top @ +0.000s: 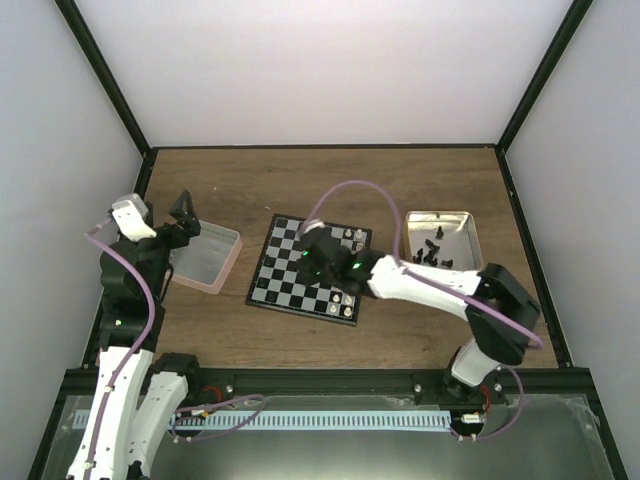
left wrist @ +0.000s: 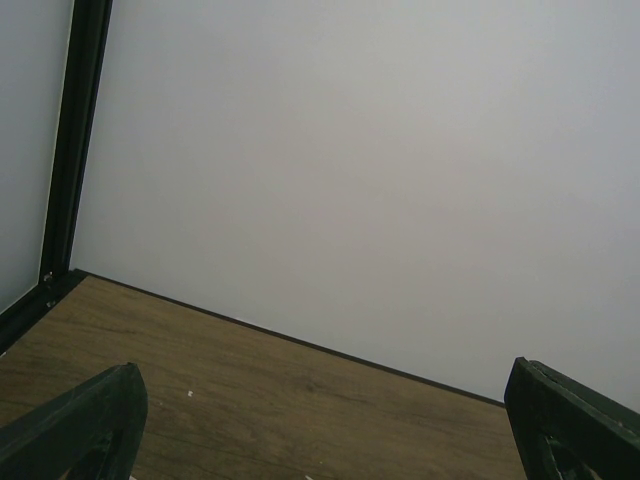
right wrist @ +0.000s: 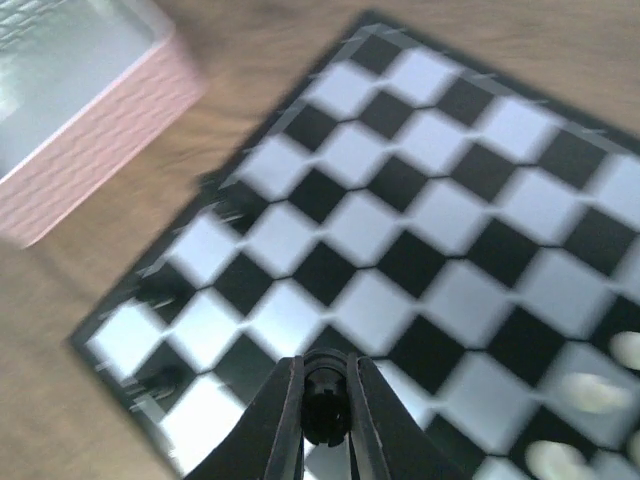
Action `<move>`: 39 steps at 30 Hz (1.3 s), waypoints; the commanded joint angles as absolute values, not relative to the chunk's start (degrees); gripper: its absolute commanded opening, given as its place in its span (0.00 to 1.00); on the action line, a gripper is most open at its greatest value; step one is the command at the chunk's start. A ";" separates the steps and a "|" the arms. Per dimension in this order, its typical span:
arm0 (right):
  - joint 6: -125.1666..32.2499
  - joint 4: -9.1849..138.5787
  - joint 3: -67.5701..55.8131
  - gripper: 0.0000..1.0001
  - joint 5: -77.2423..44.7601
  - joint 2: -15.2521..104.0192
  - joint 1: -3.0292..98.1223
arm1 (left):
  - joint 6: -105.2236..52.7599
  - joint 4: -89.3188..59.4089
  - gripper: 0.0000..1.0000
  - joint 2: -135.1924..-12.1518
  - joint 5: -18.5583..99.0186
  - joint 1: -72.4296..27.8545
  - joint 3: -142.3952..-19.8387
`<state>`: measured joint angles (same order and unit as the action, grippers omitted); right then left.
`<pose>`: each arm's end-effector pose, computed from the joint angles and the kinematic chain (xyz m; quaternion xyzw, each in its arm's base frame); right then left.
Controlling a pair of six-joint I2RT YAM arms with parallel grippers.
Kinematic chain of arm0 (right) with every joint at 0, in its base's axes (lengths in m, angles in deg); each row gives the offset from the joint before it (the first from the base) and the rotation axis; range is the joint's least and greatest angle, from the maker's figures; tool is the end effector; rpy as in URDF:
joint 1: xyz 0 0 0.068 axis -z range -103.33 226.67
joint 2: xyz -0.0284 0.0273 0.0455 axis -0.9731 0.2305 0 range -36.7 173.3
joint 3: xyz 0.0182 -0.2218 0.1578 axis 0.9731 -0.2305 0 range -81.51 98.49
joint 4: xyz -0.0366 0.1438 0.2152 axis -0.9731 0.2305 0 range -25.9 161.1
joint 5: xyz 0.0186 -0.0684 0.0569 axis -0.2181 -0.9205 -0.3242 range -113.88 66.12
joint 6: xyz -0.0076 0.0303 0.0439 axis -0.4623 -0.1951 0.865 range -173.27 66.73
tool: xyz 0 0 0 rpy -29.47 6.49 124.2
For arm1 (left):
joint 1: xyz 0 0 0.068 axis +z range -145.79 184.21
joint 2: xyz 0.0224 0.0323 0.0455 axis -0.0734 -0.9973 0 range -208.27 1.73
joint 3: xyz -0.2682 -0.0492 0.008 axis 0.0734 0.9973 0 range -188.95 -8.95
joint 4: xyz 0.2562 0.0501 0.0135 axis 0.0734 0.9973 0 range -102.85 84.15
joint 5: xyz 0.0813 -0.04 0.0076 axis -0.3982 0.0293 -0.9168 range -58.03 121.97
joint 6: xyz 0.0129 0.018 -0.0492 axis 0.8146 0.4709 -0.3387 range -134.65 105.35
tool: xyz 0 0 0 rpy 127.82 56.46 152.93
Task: Set up the chess pieces on the board
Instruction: Place the chess piece on the chessboard.
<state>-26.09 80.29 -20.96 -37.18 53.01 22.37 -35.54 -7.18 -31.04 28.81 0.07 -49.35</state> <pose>0.2040 0.2699 0.2333 -0.1727 0.9035 0.1651 0.3558 0.1421 -0.0083 0.3521 -0.1207 0.6844 -0.1371 0.7059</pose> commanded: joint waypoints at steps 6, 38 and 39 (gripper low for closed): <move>-31.71 77.73 -9.02 0.08 -34.03 65.14 8.44 | -35.78 -7.40 1.00 -30.58 27.88 0.47 -49.87; -30.72 86.95 6.40 0.13 -37.13 84.03 7.85 | -35.83 -7.18 1.00 -30.61 27.81 0.65 -49.87; -30.49 87.29 6.64 0.13 -37.59 84.27 7.86 | -35.83 -7.22 1.00 -30.69 27.82 0.66 -49.89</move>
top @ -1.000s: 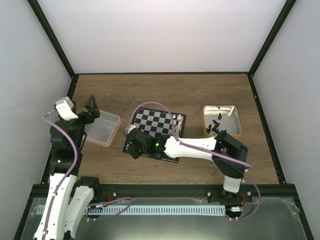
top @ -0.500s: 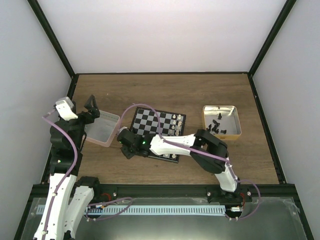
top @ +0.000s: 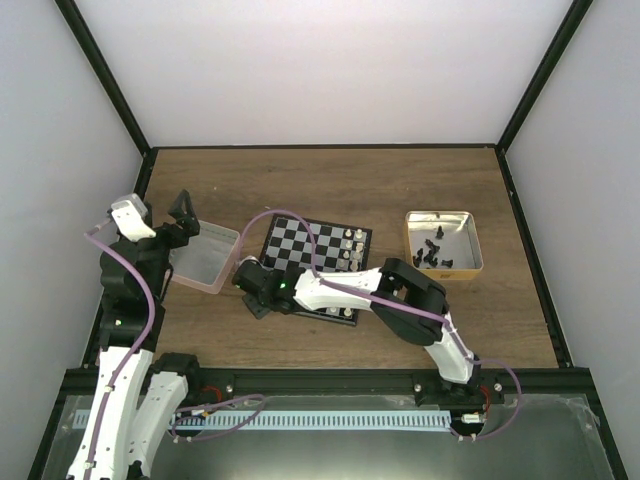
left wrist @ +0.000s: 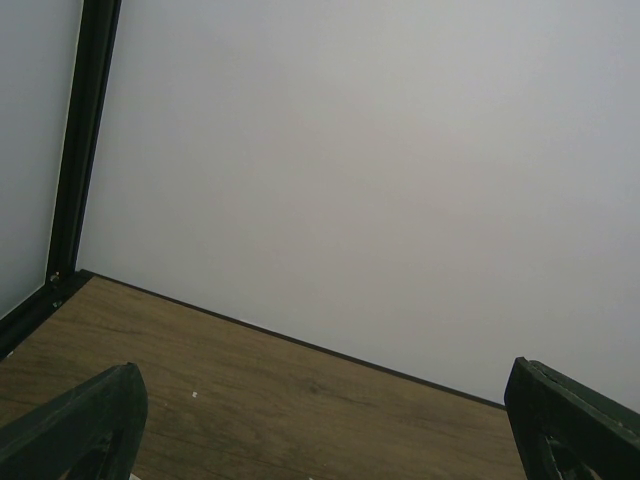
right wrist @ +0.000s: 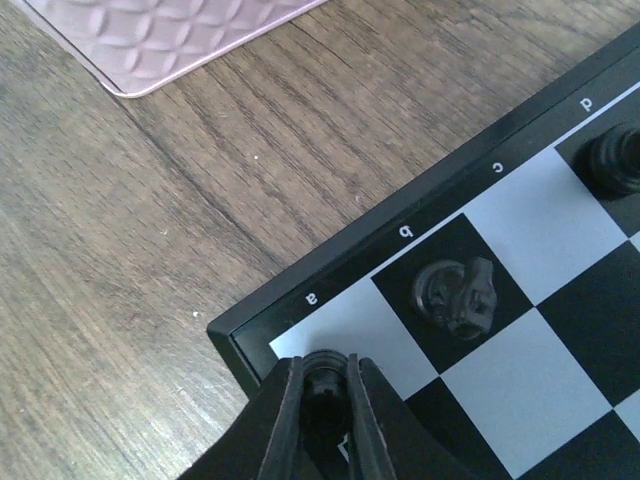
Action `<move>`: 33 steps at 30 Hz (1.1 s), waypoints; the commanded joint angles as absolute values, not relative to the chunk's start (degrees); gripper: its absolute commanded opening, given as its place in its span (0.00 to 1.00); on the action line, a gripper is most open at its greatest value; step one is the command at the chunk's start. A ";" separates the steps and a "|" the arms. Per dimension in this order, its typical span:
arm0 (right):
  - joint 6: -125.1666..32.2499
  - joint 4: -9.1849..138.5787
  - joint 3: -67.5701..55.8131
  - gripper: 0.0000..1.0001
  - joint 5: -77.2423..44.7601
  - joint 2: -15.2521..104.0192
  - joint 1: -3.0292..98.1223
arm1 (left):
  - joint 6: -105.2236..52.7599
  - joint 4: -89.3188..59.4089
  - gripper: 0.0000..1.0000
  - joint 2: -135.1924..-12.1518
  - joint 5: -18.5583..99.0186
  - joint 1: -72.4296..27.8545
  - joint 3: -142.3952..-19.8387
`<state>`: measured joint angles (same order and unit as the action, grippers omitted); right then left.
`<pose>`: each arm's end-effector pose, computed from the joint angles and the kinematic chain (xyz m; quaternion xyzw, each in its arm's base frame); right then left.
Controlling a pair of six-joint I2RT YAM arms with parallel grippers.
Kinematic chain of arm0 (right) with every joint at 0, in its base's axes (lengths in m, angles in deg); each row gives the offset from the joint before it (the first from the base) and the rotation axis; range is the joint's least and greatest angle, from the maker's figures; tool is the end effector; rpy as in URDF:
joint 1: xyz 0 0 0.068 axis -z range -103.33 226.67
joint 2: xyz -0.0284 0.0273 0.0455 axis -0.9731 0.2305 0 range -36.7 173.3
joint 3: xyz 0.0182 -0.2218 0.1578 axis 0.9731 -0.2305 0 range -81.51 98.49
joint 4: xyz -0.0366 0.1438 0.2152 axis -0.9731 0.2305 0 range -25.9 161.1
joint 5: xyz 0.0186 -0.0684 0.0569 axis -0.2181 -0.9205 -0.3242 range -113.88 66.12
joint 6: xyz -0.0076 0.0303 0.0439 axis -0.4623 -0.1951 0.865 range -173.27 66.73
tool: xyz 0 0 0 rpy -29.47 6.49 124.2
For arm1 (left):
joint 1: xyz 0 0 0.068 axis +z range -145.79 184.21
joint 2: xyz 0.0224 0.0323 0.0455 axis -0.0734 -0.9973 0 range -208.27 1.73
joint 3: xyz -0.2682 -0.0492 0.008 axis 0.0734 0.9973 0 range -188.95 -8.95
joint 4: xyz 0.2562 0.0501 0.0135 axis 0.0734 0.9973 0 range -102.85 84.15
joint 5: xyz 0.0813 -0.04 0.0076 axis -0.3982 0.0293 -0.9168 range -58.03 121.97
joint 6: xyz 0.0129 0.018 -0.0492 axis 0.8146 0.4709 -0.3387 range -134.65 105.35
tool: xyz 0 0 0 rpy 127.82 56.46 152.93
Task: Set up the chess pieces on the board
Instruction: Place the chess piece on the chessboard.
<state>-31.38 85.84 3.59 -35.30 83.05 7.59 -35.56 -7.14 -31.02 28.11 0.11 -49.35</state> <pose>0.1662 0.4150 0.1621 -0.3549 0.8844 0.1384 0.2697 0.1421 -0.0078 0.3521 -0.1254 0.6837 -0.1328 0.7066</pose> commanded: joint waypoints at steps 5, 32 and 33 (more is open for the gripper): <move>-30.33 87.92 7.15 0.13 -37.85 84.90 8.27 | -35.83 -7.27 1.00 -30.69 28.01 0.64 -49.85; -24.99 84.06 0.91 0.29 -35.11 68.30 12.70 | -36.00 -7.29 1.00 -30.57 28.00 0.69 -49.89; -24.07 83.76 -1.03 0.29 -35.82 66.28 13.60 | -36.07 -7.31 1.00 -30.65 28.25 0.70 -49.85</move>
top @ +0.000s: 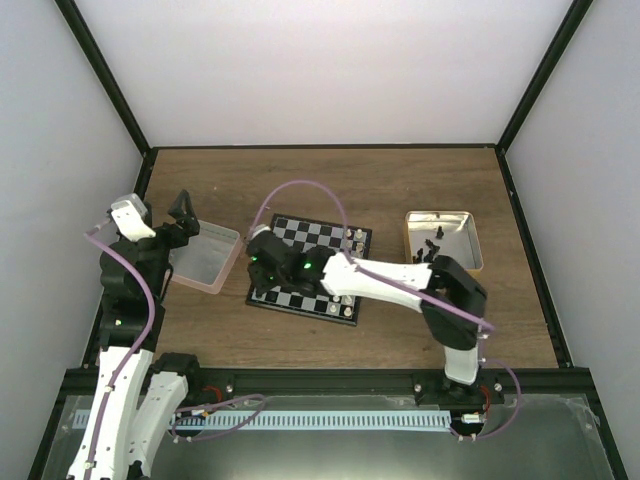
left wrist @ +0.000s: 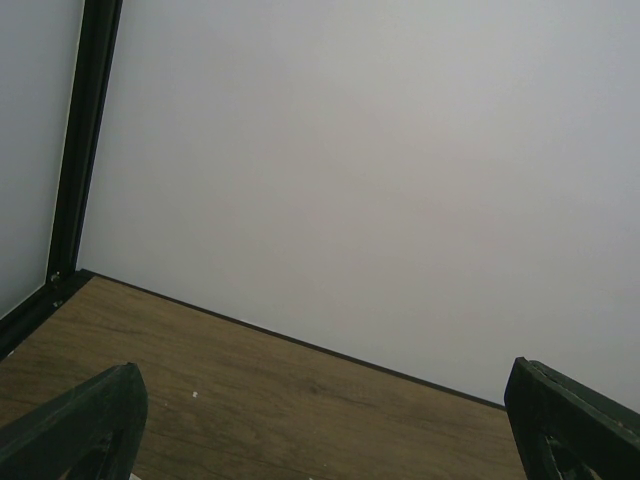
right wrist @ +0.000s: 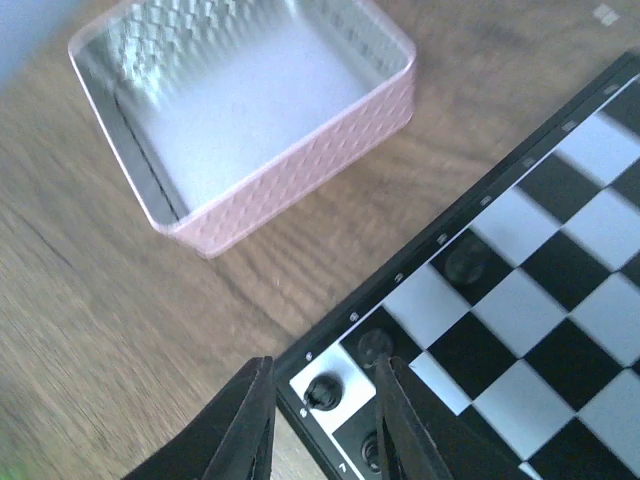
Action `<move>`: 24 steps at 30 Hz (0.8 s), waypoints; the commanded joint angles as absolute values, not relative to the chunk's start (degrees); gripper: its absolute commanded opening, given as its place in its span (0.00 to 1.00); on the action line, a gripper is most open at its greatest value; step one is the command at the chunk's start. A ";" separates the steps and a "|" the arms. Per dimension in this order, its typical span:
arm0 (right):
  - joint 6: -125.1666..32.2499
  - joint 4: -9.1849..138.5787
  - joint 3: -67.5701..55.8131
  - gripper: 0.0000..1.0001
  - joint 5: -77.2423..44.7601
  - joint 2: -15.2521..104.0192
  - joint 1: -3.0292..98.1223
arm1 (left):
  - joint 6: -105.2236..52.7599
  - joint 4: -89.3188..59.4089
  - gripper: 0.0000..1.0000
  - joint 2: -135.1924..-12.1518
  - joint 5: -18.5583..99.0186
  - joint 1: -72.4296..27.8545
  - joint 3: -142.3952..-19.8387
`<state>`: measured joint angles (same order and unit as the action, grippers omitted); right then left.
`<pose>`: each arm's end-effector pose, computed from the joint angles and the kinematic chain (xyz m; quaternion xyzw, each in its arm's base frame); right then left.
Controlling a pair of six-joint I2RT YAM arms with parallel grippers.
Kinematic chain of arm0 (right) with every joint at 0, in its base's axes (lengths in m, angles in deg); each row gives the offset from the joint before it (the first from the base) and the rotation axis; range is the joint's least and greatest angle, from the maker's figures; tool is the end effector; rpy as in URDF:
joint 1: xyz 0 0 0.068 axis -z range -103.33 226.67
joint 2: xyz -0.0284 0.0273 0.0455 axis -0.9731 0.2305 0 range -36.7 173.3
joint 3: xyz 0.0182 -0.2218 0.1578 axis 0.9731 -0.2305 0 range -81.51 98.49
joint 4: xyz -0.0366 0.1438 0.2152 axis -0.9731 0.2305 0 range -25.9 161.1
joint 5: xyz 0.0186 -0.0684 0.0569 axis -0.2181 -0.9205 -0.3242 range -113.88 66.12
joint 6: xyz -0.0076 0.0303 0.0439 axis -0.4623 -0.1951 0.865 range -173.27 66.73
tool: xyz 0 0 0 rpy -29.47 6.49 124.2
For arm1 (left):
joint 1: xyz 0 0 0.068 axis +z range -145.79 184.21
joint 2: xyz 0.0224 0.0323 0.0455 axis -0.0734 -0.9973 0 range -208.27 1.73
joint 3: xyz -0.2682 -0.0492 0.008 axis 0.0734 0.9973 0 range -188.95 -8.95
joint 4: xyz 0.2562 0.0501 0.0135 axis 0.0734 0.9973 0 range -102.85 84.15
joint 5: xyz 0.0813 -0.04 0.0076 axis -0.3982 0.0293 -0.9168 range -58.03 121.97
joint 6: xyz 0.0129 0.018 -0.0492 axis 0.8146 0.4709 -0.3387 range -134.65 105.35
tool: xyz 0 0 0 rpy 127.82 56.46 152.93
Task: Set up the chess pieces on the board
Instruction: Pick up the chess piece from the storage box.
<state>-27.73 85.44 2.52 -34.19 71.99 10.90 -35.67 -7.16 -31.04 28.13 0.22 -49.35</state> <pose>0.1815 0.3877 0.2375 -0.2860 0.8786 0.2086 0.3204 0.1422 -0.0075 0.3521 -0.1266 0.6835 -0.1329 0.7066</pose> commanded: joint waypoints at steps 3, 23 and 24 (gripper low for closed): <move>-21.47 83.34 -7.15 0.31 -39.67 59.52 16.81 | -36.33 -7.68 1.00 -30.70 29.18 0.70 -49.66; -22.62 81.17 -33.41 0.50 -33.63 39.26 68.27 | -35.83 -7.75 1.00 -34.44 29.98 0.78 -49.84; -22.65 79.67 -33.65 0.51 -32.38 40.90 70.26 | -35.79 -7.75 1.00 -34.31 29.95 0.78 -49.83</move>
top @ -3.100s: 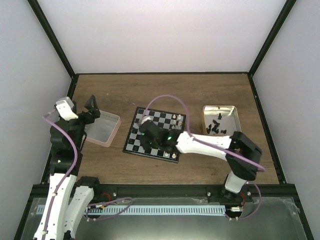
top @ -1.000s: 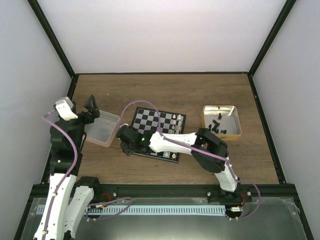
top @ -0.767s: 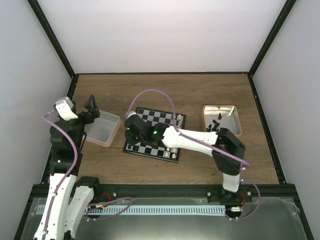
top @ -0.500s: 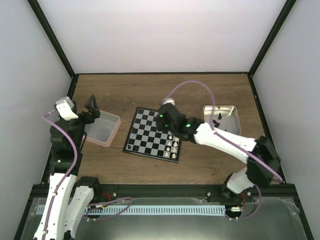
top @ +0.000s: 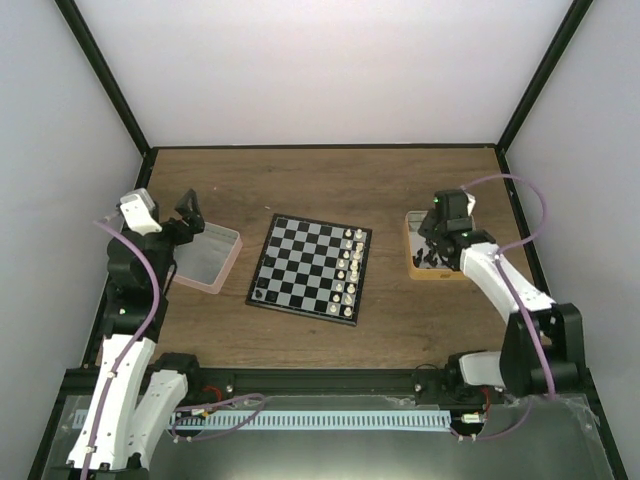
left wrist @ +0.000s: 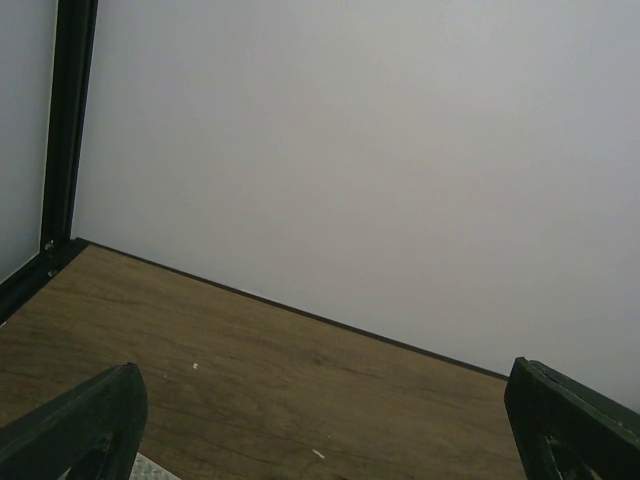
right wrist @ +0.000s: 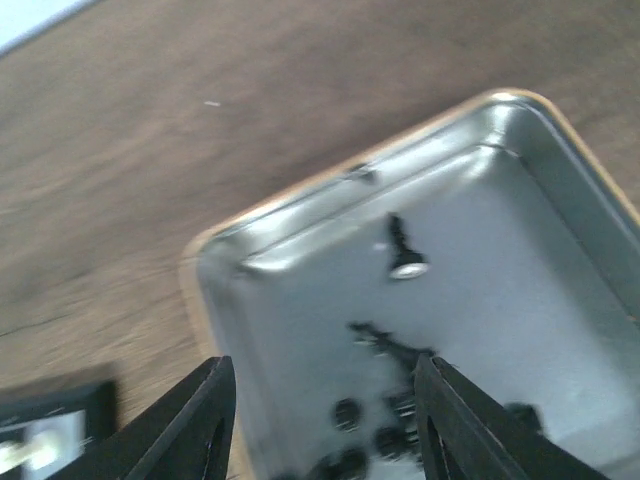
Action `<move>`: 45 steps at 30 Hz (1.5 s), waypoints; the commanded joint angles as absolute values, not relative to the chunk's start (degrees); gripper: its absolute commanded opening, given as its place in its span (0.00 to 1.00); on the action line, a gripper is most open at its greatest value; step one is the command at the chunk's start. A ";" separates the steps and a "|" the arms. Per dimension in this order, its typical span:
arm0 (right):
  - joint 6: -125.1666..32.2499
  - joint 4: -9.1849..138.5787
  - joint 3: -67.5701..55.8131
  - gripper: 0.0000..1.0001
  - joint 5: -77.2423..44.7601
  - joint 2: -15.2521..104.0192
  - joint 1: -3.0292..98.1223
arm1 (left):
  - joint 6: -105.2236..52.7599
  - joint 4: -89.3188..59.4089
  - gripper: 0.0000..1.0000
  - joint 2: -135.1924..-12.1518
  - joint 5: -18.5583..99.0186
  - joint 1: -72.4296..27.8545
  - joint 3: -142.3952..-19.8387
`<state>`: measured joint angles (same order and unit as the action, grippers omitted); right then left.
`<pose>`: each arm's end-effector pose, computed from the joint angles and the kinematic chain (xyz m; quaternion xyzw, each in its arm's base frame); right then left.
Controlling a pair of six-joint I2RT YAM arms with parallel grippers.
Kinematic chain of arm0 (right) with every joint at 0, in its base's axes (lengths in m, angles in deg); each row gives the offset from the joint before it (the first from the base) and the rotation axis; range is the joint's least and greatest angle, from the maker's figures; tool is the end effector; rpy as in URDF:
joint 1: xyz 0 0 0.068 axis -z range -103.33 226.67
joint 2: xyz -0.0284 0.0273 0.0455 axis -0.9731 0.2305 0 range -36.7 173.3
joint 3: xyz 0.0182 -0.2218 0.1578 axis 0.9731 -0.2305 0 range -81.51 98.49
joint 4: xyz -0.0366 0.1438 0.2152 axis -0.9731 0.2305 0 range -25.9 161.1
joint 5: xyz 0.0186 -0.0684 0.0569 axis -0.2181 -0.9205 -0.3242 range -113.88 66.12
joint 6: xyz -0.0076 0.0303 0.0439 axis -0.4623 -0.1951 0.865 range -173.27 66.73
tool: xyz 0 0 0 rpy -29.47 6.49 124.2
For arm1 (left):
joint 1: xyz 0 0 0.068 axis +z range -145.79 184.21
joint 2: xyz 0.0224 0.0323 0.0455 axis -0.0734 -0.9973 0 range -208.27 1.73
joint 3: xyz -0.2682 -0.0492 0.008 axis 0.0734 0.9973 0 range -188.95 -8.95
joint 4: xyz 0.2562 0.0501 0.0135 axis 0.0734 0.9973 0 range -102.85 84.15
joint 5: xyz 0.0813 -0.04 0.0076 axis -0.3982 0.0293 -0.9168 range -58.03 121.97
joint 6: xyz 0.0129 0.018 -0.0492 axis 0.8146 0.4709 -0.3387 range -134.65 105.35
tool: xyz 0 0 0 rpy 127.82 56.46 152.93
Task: Set up the chess pieces on the board
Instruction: Pick up the chess piece from the storage box.
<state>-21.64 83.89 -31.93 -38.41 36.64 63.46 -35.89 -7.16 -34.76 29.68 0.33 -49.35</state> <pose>0.2662 0.0533 0.2479 0.1951 0.8918 0.0418 0.4060 0.1574 -0.0093 0.3436 -0.1220 0.7076 -0.1374 0.6823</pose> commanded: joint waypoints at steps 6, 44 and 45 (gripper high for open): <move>-24.16 75.86 -30.83 0.50 -31.22 52.90 76.63 | -35.75 -8.13 1.00 -34.61 30.26 0.79 -49.68; -31.56 77.46 -25.38 0.25 -27.67 65.73 79.12 | -35.57 -9.29 1.00 -37.97 32.98 0.87 -49.55; -31.48 77.57 -25.43 0.25 -27.74 65.58 78.87 | -35.57 -9.33 1.00 -38.09 33.02 0.87 -49.58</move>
